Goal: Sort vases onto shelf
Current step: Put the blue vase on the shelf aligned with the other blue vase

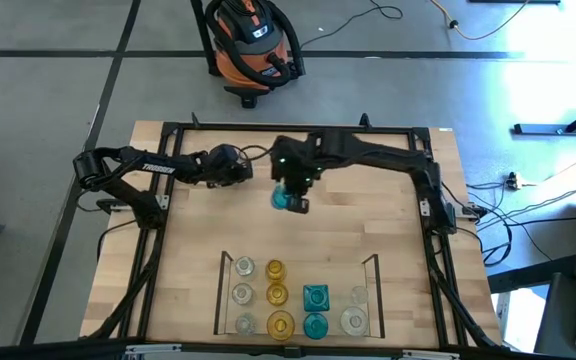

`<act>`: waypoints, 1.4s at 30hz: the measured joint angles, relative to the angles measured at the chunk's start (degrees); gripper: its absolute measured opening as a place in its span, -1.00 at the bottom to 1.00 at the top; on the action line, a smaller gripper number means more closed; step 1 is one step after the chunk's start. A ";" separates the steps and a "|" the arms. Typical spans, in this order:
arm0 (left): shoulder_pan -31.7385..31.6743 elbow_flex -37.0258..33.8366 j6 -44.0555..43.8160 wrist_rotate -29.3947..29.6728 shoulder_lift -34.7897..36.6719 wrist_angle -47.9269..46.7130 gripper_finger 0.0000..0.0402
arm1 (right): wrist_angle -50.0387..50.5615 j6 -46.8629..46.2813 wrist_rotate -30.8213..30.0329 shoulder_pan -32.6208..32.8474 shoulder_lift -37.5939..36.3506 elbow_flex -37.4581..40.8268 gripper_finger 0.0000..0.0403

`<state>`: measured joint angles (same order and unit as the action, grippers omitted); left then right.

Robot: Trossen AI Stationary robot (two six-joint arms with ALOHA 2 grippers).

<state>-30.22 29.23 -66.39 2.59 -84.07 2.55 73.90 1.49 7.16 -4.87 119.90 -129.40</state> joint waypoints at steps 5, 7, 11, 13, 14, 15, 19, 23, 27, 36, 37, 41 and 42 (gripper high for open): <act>0.02 0.00 4.53 -1.74 -0.02 0.74 -0.34 | 6.09 -1.26 -0.85 1.99 -1.45 -0.96 -1.00; 0.02 0.00 5.51 -2.20 -0.02 0.97 -0.34 | 6.79 -1.23 -0.90 2.94 -1.45 -0.93 -1.00; 0.02 0.00 6.47 -4.30 -0.02 1.11 -0.34 | 8.66 -1.00 0.04 4.39 -1.01 -0.95 -1.00; 0.31 0.00 8.88 -6.52 -0.02 1.11 -0.34 | 10.89 -0.99 0.21 4.81 -0.79 -0.86 -1.00; 0.69 0.00 10.64 -7.82 -0.02 1.18 -0.34 | 11.77 -0.99 -0.05 5.12 -0.79 -0.86 -1.00; 1.27 0.00 12.41 -9.02 -0.02 1.27 -0.34 | 12.15 -0.99 -0.36 5.50 -0.80 -0.88 -1.00; 5.03 0.00 16.28 -14.64 -0.02 3.20 -0.34 | 15.14 -0.99 -2.22 8.75 -0.84 -0.89 -1.00; 10.79 0.00 15.45 -18.05 0.32 4.53 -0.34 | 16.06 -1.54 -7.11 14.04 -0.80 -0.90 -1.00; 17.64 0.02 11.52 -13.06 2.21 2.20 -0.34 | 15.73 -7.64 -10.80 18.59 -0.71 -0.90 -1.00; 22.93 0.00 11.38 -4.95 6.76 -3.62 -0.34 | 10.92 -19.28 -12.25 25.15 -0.64 2.14 -1.00; 22.91 0.02 11.77 -4.99 7.10 -3.30 -0.34 | 10.62 -20.16 -11.93 25.30 -0.64 3.18 -1.00; 22.89 0.02 12.75 -6.80 8.49 -3.61 -0.34 | 9.32 -22.61 -10.82 24.83 -0.60 7.34 -1.00; 22.91 0.02 12.84 -7.54 8.91 -3.38 -0.34 | 9.51 -23.02 -9.78 24.57 -0.60 8.32 -1.00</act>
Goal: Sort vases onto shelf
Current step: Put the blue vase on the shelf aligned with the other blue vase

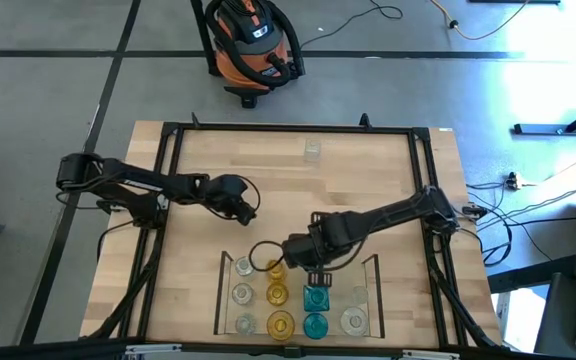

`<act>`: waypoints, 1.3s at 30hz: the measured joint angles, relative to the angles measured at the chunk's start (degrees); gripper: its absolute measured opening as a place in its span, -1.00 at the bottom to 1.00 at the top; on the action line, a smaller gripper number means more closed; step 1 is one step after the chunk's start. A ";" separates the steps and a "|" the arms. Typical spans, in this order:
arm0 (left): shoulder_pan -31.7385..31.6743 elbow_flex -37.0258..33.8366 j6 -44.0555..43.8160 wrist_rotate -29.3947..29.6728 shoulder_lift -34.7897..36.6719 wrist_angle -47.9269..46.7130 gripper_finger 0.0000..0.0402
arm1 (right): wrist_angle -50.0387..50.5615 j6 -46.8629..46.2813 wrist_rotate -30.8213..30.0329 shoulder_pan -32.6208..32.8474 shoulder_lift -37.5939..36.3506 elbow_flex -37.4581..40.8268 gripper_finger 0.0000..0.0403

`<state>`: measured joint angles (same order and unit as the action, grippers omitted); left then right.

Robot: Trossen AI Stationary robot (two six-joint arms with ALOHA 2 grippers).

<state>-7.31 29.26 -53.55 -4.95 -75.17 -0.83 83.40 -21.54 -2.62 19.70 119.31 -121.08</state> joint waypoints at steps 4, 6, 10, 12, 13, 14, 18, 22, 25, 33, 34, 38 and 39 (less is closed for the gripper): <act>0.02 0.00 1.78 -1.64 1.03 -0.33 -0.34 | -3.04 -1.15 2.34 0.10 0.00 2.76 -1.00; 0.00 0.00 3.01 -2.24 1.26 0.08 -0.34 | -3.23 -1.92 3.72 0.16 0.00 3.96 -1.00; 0.00 0.00 3.17 -2.47 1.37 -0.03 -0.34 | -4.77 -3.83 6.31 0.31 0.00 5.48 -1.00; 0.00 0.00 3.73 -2.47 1.41 0.03 -0.34 | -4.69 -4.26 6.46 0.26 -0.04 5.67 -1.00; 0.00 0.00 4.27 -2.47 1.41 0.04 -0.34 | -4.86 -4.46 6.47 0.18 -0.04 5.69 -1.00; 0.00 0.00 4.66 -2.51 1.41 0.19 -0.34 | -5.17 -4.84 6.48 0.16 -0.04 5.69 -1.00; 0.00 0.00 6.10 -2.56 1.41 0.25 -0.34 | -5.74 -5.25 7.23 0.16 -0.04 5.71 -1.00; 0.00 0.00 6.20 -2.53 1.41 0.25 -0.34 | -5.82 -5.47 8.25 0.20 -0.04 5.71 -1.00; 0.00 0.00 6.22 -2.10 1.41 0.24 -0.34 | -5.82 -5.60 8.83 0.20 -0.04 5.71 -1.00; -0.04 0.00 6.22 -2.01 1.41 0.25 -0.34 | -5.84 -5.60 10.11 0.20 -0.04 5.73 -1.00; -0.04 -0.01 6.22 -2.01 1.41 0.25 -0.34 | -5.83 -5.60 9.97 0.20 -0.04 5.73 -1.00; -0.04 0.00 6.22 -1.86 1.41 0.25 -0.34 | -5.84 -5.60 9.80 0.20 -0.04 5.73 -0.99; -0.04 -0.02 6.22 -1.86 1.41 0.25 -0.34 | -5.84 -5.60 9.80 0.20 -0.04 5.73 -0.99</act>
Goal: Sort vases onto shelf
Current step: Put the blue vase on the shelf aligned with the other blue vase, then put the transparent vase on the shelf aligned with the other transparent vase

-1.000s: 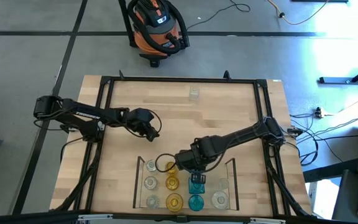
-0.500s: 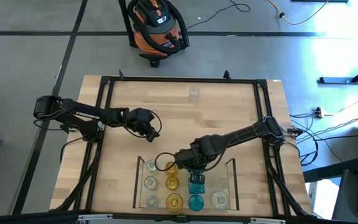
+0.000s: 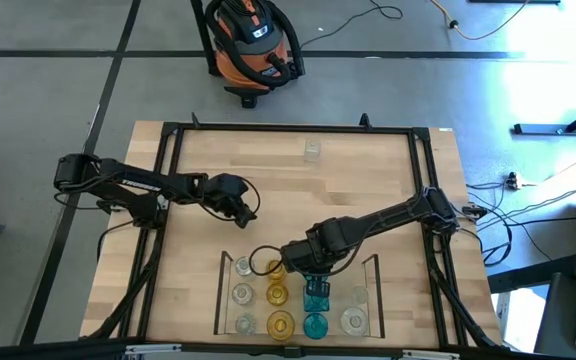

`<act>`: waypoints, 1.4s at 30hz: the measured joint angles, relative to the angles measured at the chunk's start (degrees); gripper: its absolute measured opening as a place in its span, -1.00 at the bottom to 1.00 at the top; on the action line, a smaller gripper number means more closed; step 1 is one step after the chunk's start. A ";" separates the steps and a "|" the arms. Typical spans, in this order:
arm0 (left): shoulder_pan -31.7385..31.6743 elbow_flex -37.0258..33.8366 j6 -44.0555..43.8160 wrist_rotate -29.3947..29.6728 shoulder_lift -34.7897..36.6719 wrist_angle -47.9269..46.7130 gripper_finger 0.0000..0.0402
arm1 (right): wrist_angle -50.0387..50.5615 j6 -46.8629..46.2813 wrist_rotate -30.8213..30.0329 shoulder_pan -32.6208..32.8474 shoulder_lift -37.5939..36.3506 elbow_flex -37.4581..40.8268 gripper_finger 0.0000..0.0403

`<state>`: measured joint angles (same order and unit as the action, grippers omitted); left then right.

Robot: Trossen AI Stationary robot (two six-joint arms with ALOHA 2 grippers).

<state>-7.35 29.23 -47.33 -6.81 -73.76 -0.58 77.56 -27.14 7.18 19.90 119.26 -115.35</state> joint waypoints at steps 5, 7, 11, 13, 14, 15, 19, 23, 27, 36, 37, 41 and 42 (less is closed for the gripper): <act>0.00 0.02 0.00 0.00 -0.02 0.00 -0.34 | -0.04 0.12 0.00 0.00 0.00 0.00 -0.98; 0.00 0.00 0.00 0.00 -0.02 0.00 -0.34 | -0.12 0.31 -0.02 0.00 0.00 0.00 -0.98; 0.00 0.00 0.00 0.00 -0.02 0.00 -0.34 | -0.83 0.35 -0.04 0.00 0.00 0.00 -0.97; 0.00 0.00 0.00 0.00 -0.02 0.00 -0.34 | -1.48 0.36 -0.04 0.00 0.01 0.00 -0.93; 0.00 0.00 0.00 0.00 -0.02 0.00 -0.34 | -1.49 0.35 -0.02 0.00 0.00 0.00 -0.90; 0.00 0.00 -0.02 0.00 -0.02 0.00 -0.34 | -1.38 0.35 0.02 0.00 0.00 0.00 -0.86; 0.00 0.00 -0.02 0.00 -0.03 0.00 -0.34 | -1.09 0.11 1.42 0.00 0.00 0.00 -0.68; 0.00 0.00 -0.02 0.00 -0.04 0.00 -0.34 | -0.69 0.07 1.40 0.00 0.00 0.00 -0.58; 0.00 0.00 -0.02 -0.02 -0.04 0.00 -0.34 | -0.64 0.00 1.37 0.00 0.00 0.00 -0.57; 0.00 0.00 -0.02 0.72 -0.04 0.02 -0.34 | 1.42 -0.04 1.36 0.00 -0.66 0.00 -0.57; 0.00 0.00 -0.02 0.95 -0.04 0.02 -0.34 | 1.22 -0.07 1.36 0.00 -0.90 0.00 -0.57; -0.02 0.00 -0.02 1.70 -0.04 0.20 -0.34 | -0.37 -0.36 0.98 -0.04 -1.46 0.00 -0.56; -0.01 0.00 -0.02 1.73 -0.04 0.24 -0.34 | -0.68 -0.81 1.02 -0.04 -1.50 0.00 -0.56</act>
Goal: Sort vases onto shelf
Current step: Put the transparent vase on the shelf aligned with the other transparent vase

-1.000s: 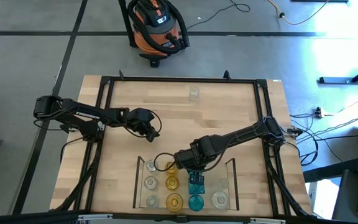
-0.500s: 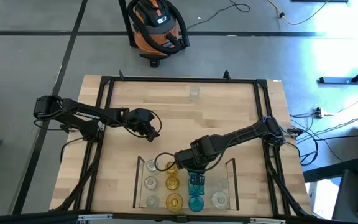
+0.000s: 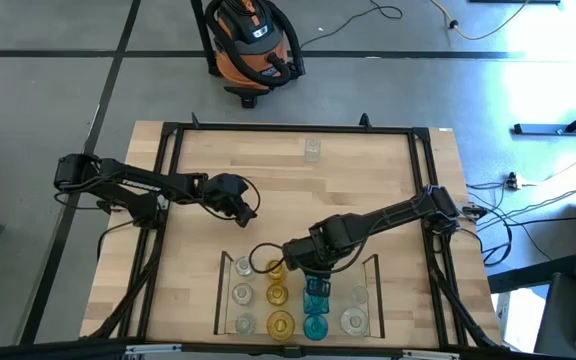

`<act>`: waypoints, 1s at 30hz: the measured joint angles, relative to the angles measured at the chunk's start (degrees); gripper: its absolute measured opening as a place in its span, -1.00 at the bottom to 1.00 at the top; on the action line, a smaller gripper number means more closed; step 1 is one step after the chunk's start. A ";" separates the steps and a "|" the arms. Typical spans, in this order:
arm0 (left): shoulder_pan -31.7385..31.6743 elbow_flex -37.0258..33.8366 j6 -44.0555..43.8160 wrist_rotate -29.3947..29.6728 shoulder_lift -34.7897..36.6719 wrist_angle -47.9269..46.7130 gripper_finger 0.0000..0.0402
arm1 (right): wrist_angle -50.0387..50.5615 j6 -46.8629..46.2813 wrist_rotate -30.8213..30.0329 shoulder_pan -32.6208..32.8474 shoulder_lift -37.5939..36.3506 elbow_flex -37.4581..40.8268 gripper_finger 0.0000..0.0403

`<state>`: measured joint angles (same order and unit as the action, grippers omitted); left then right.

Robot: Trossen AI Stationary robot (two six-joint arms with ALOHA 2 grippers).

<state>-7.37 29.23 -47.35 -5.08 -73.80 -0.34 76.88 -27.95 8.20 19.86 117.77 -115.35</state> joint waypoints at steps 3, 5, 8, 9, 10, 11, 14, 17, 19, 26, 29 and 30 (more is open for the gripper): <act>0.00 -0.02 0.00 0.04 0.00 -0.02 -0.34 | -0.08 -0.30 0.03 0.00 -0.05 -0.58 -0.56; 0.00 -0.02 -0.02 0.07 0.00 -0.02 -0.34 | 0.00 -0.30 -0.07 0.00 -0.05 -1.39 -0.56; -0.01 -0.02 -0.02 0.07 0.00 -0.02 -0.34 | 1.01 0.08 -3.16 -0.34 -0.04 -3.90 -0.56; -0.01 -0.02 -0.02 0.07 0.00 -0.02 -0.34 | 1.36 0.33 -5.05 -0.58 -0.03 -5.02 -0.56; -0.01 -0.02 -0.02 0.07 0.00 -0.04 -0.34 | 1.34 0.79 -7.23 -1.07 -0.05 -6.26 -0.56; 0.00 -0.02 -0.04 0.05 0.00 -0.02 -0.34 | 1.01 1.02 -9.92 -1.61 -0.08 -7.37 -0.56; -0.01 -0.02 -0.04 -0.36 0.00 -0.02 -0.34 | -0.78 1.67 -18.36 -4.45 -0.08 -9.57 -0.56; -0.01 -0.02 -0.26 -1.50 0.00 -0.02 -0.34 | -3.86 5.73 -26.90 -8.53 -0.17 -9.70 -0.56; -0.01 -0.02 -0.28 -2.77 0.00 -0.04 -0.34 | -4.11 8.68 -31.36 -11.85 -0.31 -9.68 -0.56; 0.05 -0.02 -0.48 -4.55 0.00 -0.07 -0.34 | -9.68 10.31 -27.72 -28.66 -0.45 -9.68 -0.56; 0.05 -0.02 -0.43 -4.61 0.00 -0.07 -0.34 | -14.04 8.01 -19.51 -36.21 -0.45 -8.53 -0.56; 0.05 -0.02 -0.23 -4.78 0.00 -0.07 -0.34 | -14.55 6.61 -17.67 -38.31 -0.45 -7.76 -0.56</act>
<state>-7.31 29.21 -47.58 -9.86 -73.80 -0.40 62.33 -21.33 -9.47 -18.45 117.32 -123.11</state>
